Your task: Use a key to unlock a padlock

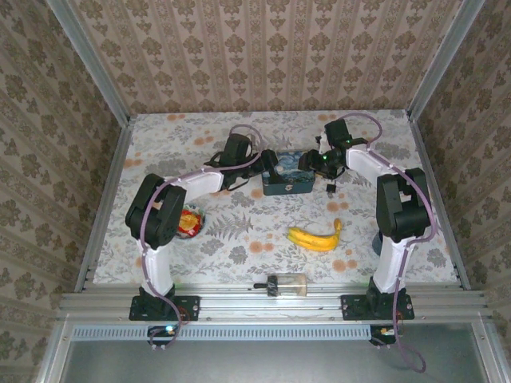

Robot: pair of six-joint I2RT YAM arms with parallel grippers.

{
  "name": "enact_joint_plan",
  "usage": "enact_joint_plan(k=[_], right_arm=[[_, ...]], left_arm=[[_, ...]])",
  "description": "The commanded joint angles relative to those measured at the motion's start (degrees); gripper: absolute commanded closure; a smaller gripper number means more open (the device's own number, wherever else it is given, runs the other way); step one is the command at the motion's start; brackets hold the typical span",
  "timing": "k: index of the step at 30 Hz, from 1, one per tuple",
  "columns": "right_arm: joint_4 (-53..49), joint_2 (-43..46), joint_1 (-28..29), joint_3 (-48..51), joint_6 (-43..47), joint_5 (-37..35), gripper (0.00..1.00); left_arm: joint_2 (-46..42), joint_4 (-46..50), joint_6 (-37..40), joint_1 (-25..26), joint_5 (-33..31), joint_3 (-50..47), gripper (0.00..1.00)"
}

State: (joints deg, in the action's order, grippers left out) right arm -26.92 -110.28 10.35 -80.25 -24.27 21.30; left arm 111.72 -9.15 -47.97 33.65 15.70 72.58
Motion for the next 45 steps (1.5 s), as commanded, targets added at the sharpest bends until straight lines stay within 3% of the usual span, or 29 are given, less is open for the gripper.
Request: enact_joint_plan(k=[1,7,13,16,19,24,27,31,35,40,45], right_arm=[[0.4,3.1,1.0,0.5,-0.7,-1.0,0.41],[-3.2,9.4,0.6,1.7,1.6,-9.8,0.36],[-3.6,21.8,-0.5,9.7,3.4,-19.8,0.33],[-2.5,30.1,-2.0,16.5,4.3,-24.9,0.29],[-1.0,39.3,-3.7,23.1,5.9,-29.7,0.25],[1.9,51.3,-5.2,32.5,8.3,-38.4,0.03],[7.0,57.4,-5.4,38.2,10.1,-42.0,0.00],[16.3,62.4,-5.5,45.4,12.6,-43.4,0.00],[27.1,63.2,-5.8,51.9,14.5,-44.2,0.00],[35.9,56.2,-7.3,54.2,14.3,-44.0,0.00],[42.9,46.5,-8.7,53.5,15.6,-41.9,0.00]], left_arm=[[-0.3,-2.2,1.1,-0.2,2.8,1.8,0.26],[-6.5,-1.8,3.1,-3.0,0.2,-3.0,0.17],[-19.9,0.1,9.0,-7.1,-4.1,-12.2,0.04],[-29.5,5.4,16.7,-10.3,-10.4,-16.9,0.00],[-39.3,10.1,24.2,-11.0,-21.2,-22.1,0.00],[-56.1,7.8,35.4,-12.0,-37.9,-35.4,0.00],[-63.9,4.3,39.6,-14.8,-42.9,-42.8,0.00],[-69.1,-3.0,41.3,-21.0,-41.5,-50.8,0.00],[-67.4,-10.6,42.7,-26.5,-38.0,-55.6,0.00],[-57.8,-22.1,45.5,-33.4,-29.6,-58.1,0.00],[-46.0,-34.8,47.3,-35.5,-25.9,-58.9,0.00]])
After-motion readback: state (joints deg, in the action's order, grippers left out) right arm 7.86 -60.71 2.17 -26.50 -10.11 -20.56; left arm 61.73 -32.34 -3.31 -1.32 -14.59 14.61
